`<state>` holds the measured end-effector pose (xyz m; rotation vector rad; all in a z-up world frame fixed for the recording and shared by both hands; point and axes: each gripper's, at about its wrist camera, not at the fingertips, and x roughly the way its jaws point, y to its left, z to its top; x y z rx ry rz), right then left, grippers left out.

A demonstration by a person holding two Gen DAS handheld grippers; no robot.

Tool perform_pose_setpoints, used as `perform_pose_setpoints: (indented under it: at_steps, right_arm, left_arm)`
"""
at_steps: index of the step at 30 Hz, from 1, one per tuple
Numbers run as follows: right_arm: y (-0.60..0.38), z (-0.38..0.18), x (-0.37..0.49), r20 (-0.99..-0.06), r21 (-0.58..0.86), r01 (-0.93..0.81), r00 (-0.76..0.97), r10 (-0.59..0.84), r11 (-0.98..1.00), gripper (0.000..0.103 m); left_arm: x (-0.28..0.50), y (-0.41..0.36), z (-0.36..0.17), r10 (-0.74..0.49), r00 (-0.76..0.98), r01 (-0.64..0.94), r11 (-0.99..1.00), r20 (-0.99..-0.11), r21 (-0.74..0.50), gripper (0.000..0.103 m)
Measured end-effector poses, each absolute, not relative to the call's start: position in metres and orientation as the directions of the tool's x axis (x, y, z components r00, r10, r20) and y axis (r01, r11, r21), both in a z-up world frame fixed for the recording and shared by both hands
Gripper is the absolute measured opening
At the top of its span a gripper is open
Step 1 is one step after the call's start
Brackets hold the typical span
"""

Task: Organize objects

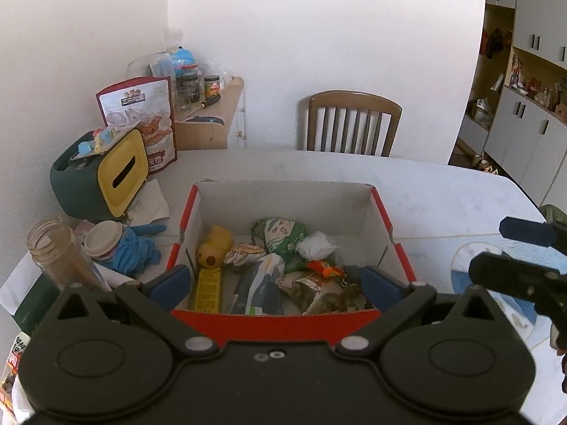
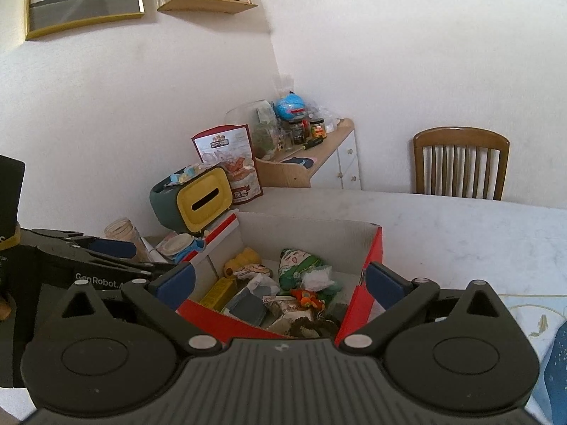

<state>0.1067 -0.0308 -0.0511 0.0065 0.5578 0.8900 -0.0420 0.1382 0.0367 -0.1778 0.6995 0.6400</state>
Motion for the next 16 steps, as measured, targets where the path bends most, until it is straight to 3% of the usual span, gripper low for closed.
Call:
perform_pose_setpoints:
  at_steps: [16]
  right_arm:
    - [-0.047,-0.052,0.103,-0.453,0.236,-0.721,0.511,0.73,0.651,0.103]
  left_arm:
    - [-0.039,0.123,0.039,0.505,0.583,-0.599,0.796,-0.637,0.082,0.103]
